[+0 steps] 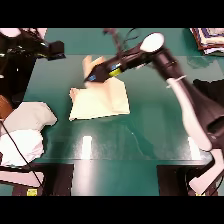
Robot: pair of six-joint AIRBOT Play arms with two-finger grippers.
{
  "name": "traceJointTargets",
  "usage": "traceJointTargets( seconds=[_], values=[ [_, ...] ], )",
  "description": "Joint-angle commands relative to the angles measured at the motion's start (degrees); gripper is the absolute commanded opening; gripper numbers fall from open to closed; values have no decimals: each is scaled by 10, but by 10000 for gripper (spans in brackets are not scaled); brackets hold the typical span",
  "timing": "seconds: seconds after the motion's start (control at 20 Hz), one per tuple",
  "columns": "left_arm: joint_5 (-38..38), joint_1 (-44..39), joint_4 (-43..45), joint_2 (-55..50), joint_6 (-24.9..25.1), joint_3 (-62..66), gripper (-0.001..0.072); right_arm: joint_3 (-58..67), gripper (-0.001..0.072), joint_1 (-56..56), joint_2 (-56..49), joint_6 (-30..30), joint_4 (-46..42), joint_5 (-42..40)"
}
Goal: Fold the shirts.
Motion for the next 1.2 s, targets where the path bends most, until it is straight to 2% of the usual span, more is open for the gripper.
traceJointTargets(
  seconds=[0.0, 0.05, 0.1, 0.15, 0.35, 0.55, 0.65, 0.7, 0.75, 1.0, 1.15],
  values=[
    [-22, 28, 5, 30, 19, 1, 23, 35, 681, 61, -68, -33, 31, -43],
    [-28, 28, 4, 31, 27, 1, 23, 26, 608, 61, -65, -32, 35, -49],
    [-33, 28, 4, 31, 27, 1, 23, 7, 469, 52, -54, -32, 29, -44],
    [-38, 28, 4, 31, 27, 1, 23, -17, 403, 37, -37, -32, 16, -31],
    [-46, 27, 0, 31, 27, 1, 23, -126, 403, -59, 36, 14, -124, 38],
    [-46, 27, -3, 31, 27, 1, 23, -275, 404, -180, 102, 100, -221, 24],
    [-46, 27, -3, 31, 27, 1, 23, -332, 424, -232, 111, 117, -214, 12],
    [-45, 27, -3, 31, 27, 1, 23, -352, 538, -251, 110, 116, -202, 8],
    [-45, 27, -4, 31, 27, 1, 23, -376, 605, -265, 109, 116, -181, -3],
    [-45, 27, -4, 31, 27, 1, 23, -461, 605, -263, 108, 96, -103, -83],
    [-43, 27, -4, 31, 27, 1, 23, -463, 604, -227, 83, 87, -73, -89]
  ],
)
